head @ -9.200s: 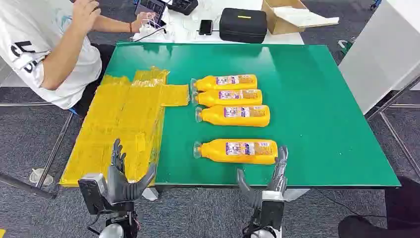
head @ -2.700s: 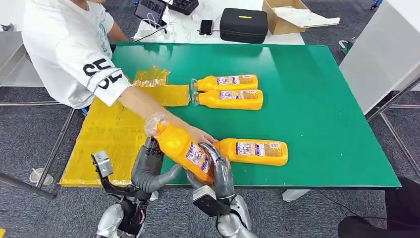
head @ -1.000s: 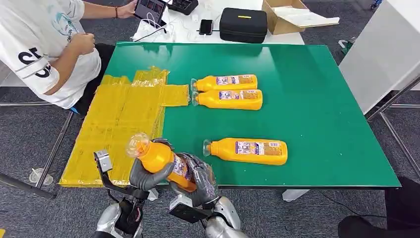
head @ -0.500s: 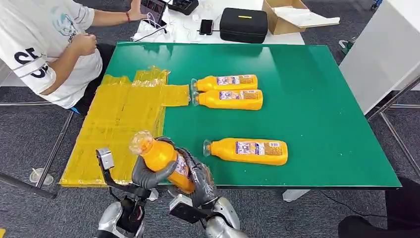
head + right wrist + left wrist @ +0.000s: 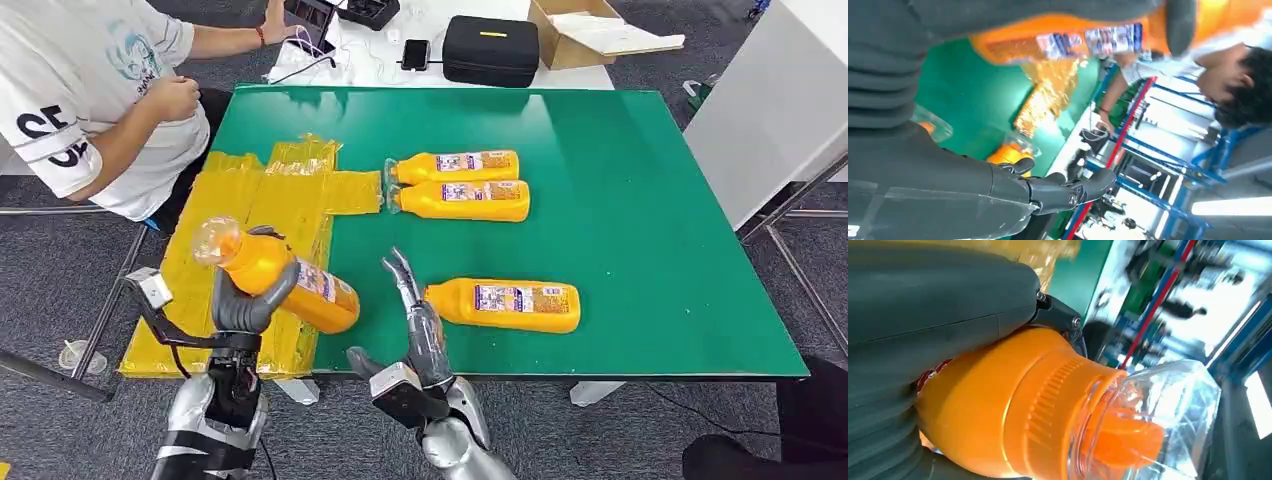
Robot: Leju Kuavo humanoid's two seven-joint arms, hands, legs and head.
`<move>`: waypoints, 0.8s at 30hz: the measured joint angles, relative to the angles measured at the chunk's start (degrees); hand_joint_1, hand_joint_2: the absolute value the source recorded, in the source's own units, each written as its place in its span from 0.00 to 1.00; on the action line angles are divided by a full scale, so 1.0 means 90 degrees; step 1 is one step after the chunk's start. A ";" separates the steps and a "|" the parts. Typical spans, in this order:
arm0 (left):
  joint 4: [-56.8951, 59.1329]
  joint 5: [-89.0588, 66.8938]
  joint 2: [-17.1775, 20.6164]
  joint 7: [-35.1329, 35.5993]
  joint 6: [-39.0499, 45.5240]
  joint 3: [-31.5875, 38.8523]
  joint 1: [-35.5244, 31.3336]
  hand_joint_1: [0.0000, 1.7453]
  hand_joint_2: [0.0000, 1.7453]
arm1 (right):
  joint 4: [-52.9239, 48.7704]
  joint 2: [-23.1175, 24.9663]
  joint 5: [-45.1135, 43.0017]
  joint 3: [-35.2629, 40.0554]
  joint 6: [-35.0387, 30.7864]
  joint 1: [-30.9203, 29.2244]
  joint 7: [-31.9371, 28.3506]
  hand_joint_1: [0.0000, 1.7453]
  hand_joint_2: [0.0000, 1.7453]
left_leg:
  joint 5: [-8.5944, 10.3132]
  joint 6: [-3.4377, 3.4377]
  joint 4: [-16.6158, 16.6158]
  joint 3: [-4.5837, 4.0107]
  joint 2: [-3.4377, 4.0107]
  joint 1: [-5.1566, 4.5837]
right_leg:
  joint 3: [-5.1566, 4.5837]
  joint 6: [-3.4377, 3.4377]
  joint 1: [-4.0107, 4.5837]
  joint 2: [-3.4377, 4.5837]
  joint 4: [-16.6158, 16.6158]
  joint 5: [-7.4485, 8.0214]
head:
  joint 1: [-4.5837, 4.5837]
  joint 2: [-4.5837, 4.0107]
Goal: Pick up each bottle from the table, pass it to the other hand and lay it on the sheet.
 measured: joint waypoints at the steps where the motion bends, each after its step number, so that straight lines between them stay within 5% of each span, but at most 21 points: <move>1: 0.0036 -0.0124 0.0002 -0.0080 0.0180 0.0063 -0.0068 1.00 1.00 | -0.0117 -0.0015 -0.0015 0.0002 0.0005 0.0034 -0.0027 0.00 0.00 | 0.0000 0.0000 0.0000 -0.0001 -0.0001 0.0000 | 0.0000 0.0000 -0.0001 0.0000 0.0000 0.0000 | 0.0002 -0.0002; 13: 0.0692 -0.2401 0.0241 -0.1010 0.2444 0.0622 -0.0962 1.00 1.00 | -0.1375 -0.0180 -0.0384 0.0321 -0.0460 0.0271 -0.0270 0.00 0.00 | 0.0001 0.0000 0.0000 0.0000 -0.0001 0.0000 | 0.0000 0.0000 0.0000 -0.0001 0.0001 0.0000 | 0.0002 -0.0002; 18: 0.1310 -0.6112 0.0593 -0.0827 0.4750 0.0537 -0.1596 1.00 1.00 | -0.2007 -0.0252 -0.1180 0.0406 -0.0794 0.0288 -0.0282 0.00 0.00 | 0.0004 0.0001 0.0001 -0.0001 -0.0005 0.0000 | -0.0001 0.0000 0.0000 -0.0001 0.0001 0.0001 | 0.0000 -0.0002; 24: 0.2548 -0.8772 0.1057 -0.0099 0.5357 0.0021 -0.2407 1.00 1.00 | -0.2329 -0.0308 -0.1438 0.0406 -0.0617 0.0256 -0.0282 0.00 0.00 | 0.0008 -0.0003 0.0000 0.0000 -0.0002 0.0000 | 0.0001 0.0000 -0.0001 0.0000 0.0003 0.0005 | 0.0002 -0.0002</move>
